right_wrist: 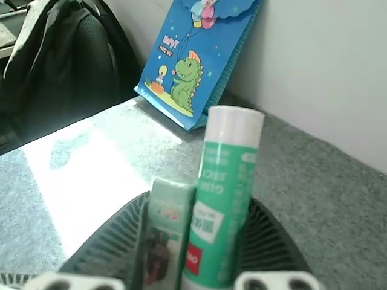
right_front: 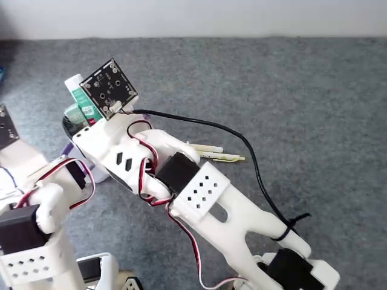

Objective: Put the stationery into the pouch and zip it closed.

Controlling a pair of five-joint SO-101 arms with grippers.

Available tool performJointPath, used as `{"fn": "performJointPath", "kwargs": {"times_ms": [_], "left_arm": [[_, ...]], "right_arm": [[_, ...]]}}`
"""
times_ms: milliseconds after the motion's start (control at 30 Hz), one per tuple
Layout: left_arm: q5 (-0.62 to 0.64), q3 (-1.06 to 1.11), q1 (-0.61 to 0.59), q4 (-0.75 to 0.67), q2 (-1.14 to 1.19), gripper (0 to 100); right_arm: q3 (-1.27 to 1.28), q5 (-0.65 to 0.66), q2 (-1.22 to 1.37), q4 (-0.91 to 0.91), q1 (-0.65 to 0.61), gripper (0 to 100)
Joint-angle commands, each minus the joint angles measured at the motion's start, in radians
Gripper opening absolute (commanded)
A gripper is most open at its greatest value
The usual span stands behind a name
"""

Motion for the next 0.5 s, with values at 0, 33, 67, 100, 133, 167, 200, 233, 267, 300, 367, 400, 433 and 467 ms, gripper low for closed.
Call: {"fn": "performJointPath", "kwargs": {"times_ms": [0,33,67,100,133,167,200,233,267,300,367,400,433,467], "left_arm": [[0.005,0.001,-0.002,0.003,0.003,1],[0.006,-0.001,-0.002,0.006,0.006,1],[0.006,-0.002,-0.002,0.008,0.009,1],[0.006,-0.002,-0.002,0.008,0.009,1],[0.006,-0.004,-0.002,0.009,0.009,1],[0.006,-0.004,-0.002,0.009,0.011,1],[0.006,-0.004,-0.002,0.009,0.011,1],[0.006,-0.005,-0.002,0.009,0.011,1],[0.006,-0.005,-0.002,0.011,0.011,1],[0.006,-0.005,-0.002,0.014,0.011,1],[0.006,-0.028,-0.002,0.035,0.011,1],[0.006,-0.048,-0.002,0.043,0.011,1],[0.006,-0.065,-0.002,0.046,0.011,1],[0.006,-0.077,-0.002,0.046,0.011,1]], "right_arm": [[-0.044,0.014,-0.002,-0.051,0.010,3.2],[-0.037,0.014,-0.008,-0.044,0.012,2.8],[-0.025,0.014,-0.013,-0.041,0.012,1.7],[-0.012,0.014,-0.019,-0.039,0.012,0.8],[0.003,0.012,-0.031,-0.041,0.013,0.8],[0.020,0.012,-0.044,-0.044,0.013,0.9],[0.035,0.012,-0.059,-0.045,0.013,0.9],[0.049,0.012,-0.073,-0.045,0.013,0.9],[0.063,0.012,-0.085,-0.045,0.013,0.9],[0.075,0.012,-0.101,-0.045,0.013,0.9],[0.098,0.012,-0.133,-0.045,0.015,0.9],[0.109,0.012,-0.148,-0.045,0.022,0.9],[0.117,0.012,-0.160,-0.050,0.028,0.9],[0.124,0.012,-0.168,-0.068,0.031,0.9]]}}
